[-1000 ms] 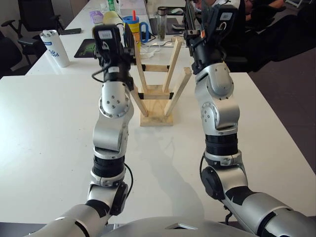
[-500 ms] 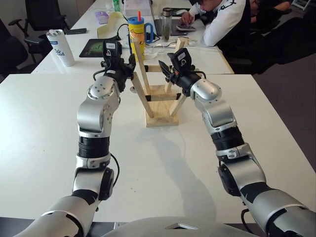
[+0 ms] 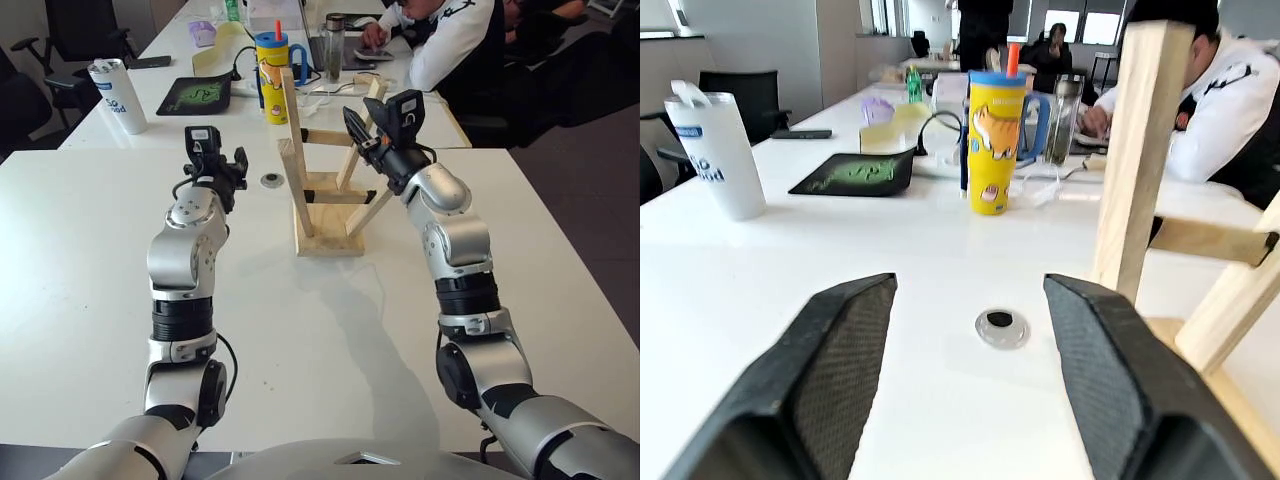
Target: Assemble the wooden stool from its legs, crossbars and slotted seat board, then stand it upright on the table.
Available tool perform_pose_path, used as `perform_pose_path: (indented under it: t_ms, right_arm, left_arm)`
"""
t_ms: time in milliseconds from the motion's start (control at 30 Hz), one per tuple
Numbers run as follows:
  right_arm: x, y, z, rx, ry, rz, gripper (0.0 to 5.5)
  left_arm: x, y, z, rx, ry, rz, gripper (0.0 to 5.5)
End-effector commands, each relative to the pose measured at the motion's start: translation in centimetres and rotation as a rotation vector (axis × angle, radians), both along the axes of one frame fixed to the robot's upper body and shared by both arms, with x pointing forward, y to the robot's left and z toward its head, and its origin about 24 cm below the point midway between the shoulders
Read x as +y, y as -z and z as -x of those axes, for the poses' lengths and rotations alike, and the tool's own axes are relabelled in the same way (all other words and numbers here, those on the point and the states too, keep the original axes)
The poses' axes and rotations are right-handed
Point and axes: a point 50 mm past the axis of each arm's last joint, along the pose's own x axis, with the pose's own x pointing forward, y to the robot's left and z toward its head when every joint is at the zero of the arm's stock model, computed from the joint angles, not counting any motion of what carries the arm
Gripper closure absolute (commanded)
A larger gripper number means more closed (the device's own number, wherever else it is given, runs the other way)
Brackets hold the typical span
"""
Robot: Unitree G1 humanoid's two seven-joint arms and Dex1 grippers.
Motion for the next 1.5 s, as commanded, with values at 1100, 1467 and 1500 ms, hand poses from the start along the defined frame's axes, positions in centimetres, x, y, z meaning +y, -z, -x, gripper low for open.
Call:
perform_pose_path:
  t_ms: [1100,1467,1500]
  right_arm:
    - [3.0,-2.8,3.8,-0.039,-0.766,0.156,3.61]
    - [-7.0,-3.2,-6.2,0.072,0.192,0.309,3.61]
    - [-7.2,-1.0,-6.2,0.115,0.146,0.415,3.61]
  left_arm:
    - [9.9,-3.0,1.7,-0.137,-0.341,-0.001,2.76]
    - [10.8,-2.3,2.2,-0.135,-0.386,-0.012,2.76]
    - [10.7,-2.4,2.1,-0.135,-0.382,-0.013,2.76]
